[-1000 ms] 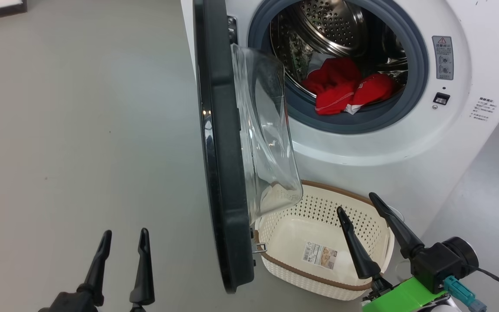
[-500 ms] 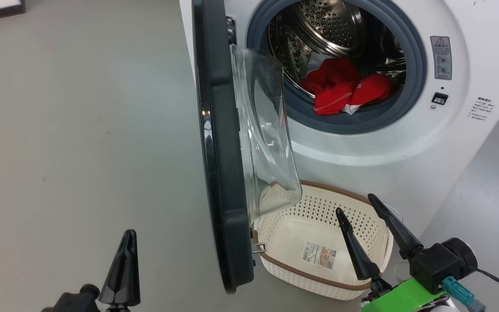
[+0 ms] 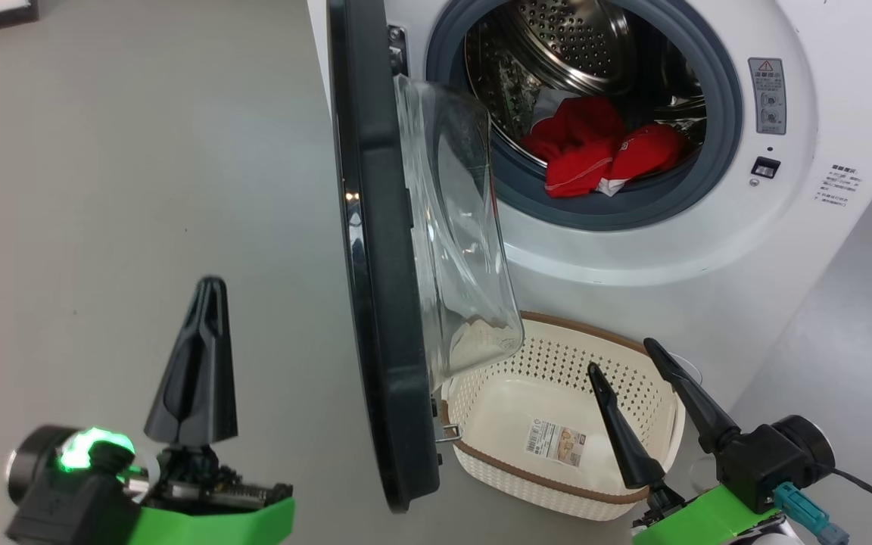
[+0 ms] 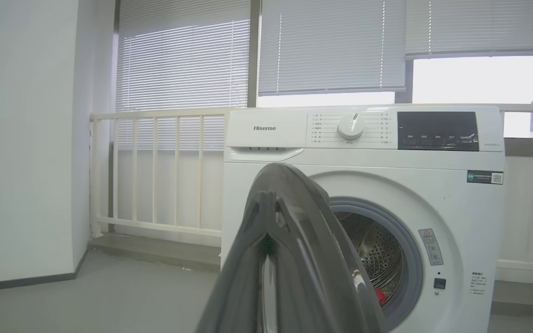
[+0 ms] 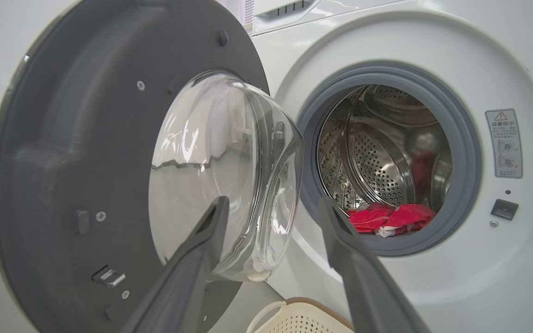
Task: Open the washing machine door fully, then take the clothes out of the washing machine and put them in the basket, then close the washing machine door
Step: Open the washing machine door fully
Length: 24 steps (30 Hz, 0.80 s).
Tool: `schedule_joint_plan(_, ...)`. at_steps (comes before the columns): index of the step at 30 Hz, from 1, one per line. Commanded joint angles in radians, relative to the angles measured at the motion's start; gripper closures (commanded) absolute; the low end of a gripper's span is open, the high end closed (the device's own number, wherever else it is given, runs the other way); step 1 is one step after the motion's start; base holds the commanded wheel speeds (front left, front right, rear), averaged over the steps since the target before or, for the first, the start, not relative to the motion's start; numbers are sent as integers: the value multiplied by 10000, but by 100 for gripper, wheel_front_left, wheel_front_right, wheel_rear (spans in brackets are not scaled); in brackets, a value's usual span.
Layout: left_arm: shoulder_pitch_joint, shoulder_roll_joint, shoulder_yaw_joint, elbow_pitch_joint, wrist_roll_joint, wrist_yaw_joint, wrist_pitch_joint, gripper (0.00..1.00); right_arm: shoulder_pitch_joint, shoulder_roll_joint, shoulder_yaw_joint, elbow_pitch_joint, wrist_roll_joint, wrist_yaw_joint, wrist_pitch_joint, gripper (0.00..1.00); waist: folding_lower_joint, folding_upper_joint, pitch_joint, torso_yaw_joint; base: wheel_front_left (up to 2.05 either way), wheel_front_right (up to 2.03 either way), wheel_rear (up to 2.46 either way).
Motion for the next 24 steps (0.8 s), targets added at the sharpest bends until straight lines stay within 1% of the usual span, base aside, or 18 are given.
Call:
schedule_joint_plan(1,-529,150,274,-534,19,-44,122,100,-215,20,192,-230,36,63,-64,0,0,-1,1,-11,0,0,0)
schedule_joint_plan(5,-1088,133,-63,-1358,-30,-144,554,100,-280,20,245,-222,31,63,-64,0,0,-1,9,-86,0,0,0)
schedule_joint_plan(9,-1442,67,-940,-1891,-150,-333,929,100,-316,20,252,-228,20,63,-64,0,0,-1,47,-192,0,0,0)
schedule_joint_plan(11,-1530,42,-1464,-1904,-188,-440,1143,100,-329,20,248,-231,0,63,-64,0,0,-1,83,-233,0,0,0)
schedule_joint_plan(16,-1635,-4,-2723,-1558,-279,-630,1508,100,-391,20,270,-233,-47,63,-64,0,0,-1,180,-334,0,0,0)
schedule_joint_plan(19,-1592,-23,-3307,-1165,-438,-633,1696,100,-443,20,253,-240,-69,63,-64,0,0,-1,233,-363,0,0,0)
schedule_joint_plan(23,-1445,-41,-3832,-484,-1163,-663,1812,100,-466,20,223,-272,-72,63,-64,0,0,-1,284,-358,0,0,0)
schedule_joint_plan(24,-1422,-44,-3934,-75,-1406,-641,1813,100,-471,20,225,-265,-67,63,-64,0,0,-1,304,-363,0,0,0)
